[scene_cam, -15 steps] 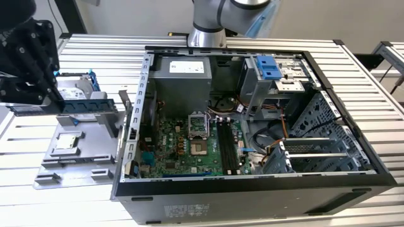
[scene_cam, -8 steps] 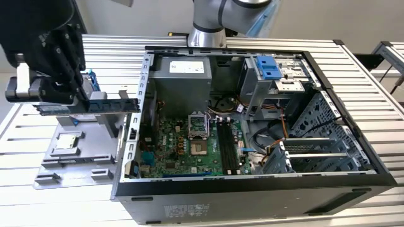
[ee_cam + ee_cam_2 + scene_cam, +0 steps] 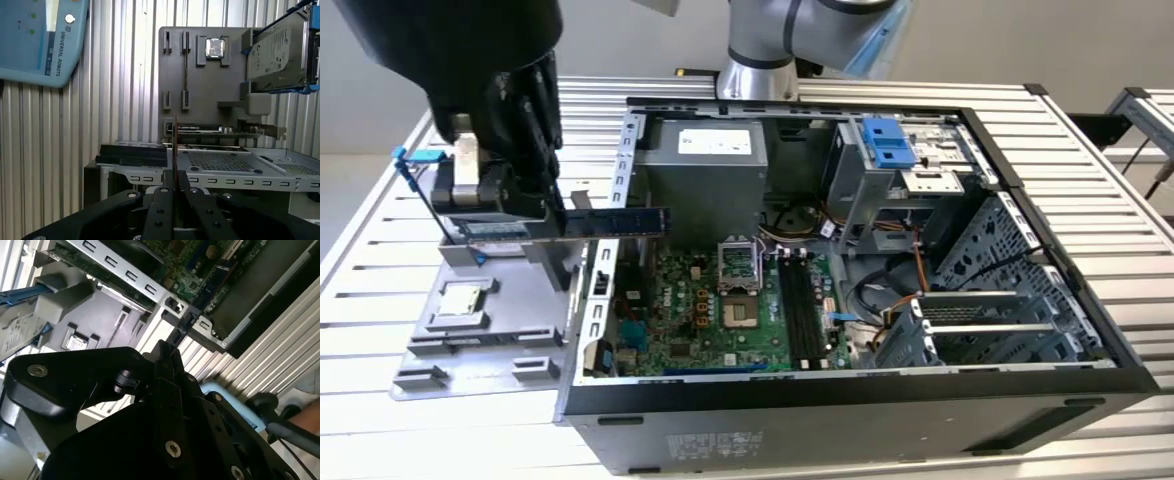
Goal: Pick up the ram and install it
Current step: 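Pick up the ram and move it above insertion slot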
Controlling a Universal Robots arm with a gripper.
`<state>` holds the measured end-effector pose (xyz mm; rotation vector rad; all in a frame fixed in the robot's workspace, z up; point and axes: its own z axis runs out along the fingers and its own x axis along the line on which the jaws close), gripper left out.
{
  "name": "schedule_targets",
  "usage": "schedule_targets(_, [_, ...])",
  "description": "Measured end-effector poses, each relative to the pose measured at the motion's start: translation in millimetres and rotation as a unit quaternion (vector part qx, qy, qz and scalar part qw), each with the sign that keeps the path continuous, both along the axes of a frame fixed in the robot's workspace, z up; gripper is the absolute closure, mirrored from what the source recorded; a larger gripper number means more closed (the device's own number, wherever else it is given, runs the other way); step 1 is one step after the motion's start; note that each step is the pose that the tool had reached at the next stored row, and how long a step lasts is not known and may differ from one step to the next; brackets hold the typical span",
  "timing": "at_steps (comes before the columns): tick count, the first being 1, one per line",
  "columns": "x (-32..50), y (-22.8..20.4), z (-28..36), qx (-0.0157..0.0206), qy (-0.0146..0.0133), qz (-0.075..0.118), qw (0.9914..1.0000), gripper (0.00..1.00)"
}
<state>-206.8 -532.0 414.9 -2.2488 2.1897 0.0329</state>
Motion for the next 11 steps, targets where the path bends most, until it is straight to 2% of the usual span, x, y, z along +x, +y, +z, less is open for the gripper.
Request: schedule_targets(11, [49.8, 0.0, 0.0, 0.0, 0.0, 0.0, 1.0, 1.0])
